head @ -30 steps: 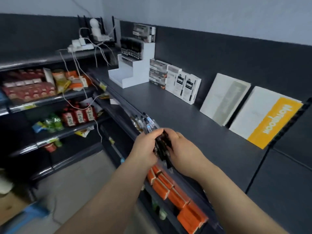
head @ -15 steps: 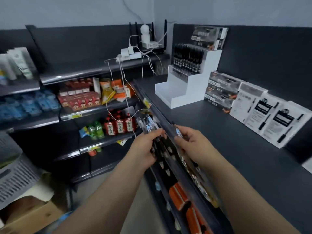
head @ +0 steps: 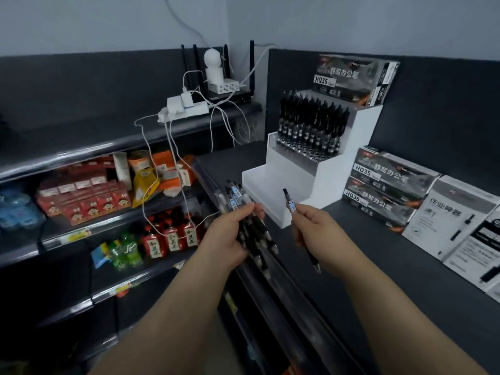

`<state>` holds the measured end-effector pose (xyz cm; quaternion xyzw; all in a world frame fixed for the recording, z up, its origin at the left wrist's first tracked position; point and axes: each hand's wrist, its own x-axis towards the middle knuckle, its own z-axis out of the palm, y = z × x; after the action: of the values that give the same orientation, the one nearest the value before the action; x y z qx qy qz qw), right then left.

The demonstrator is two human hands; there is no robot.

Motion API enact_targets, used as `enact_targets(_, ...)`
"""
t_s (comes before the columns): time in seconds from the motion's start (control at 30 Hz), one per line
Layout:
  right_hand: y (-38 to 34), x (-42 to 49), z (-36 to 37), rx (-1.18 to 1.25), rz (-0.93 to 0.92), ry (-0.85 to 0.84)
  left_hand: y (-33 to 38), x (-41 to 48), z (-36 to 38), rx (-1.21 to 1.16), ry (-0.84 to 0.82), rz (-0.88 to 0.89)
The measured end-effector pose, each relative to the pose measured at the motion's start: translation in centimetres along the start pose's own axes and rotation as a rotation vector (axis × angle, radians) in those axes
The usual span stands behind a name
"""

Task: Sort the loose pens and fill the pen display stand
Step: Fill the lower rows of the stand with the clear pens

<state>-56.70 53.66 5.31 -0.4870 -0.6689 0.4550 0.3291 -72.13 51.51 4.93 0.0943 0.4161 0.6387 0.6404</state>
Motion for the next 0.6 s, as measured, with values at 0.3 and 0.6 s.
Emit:
enact_targets(0.3, -2.4, 10.2, 2.7, 0.069, 0.079, 0.430, 7.5, 12.9, -0.3, 0.031, -0.136, -0.129)
enact_targets(0.6, -4.7, 16.8, 6.0, 0.003, 0.024, 0.816, 13.1, 20.0, -2.0, 0.224, -0.214, -0.182)
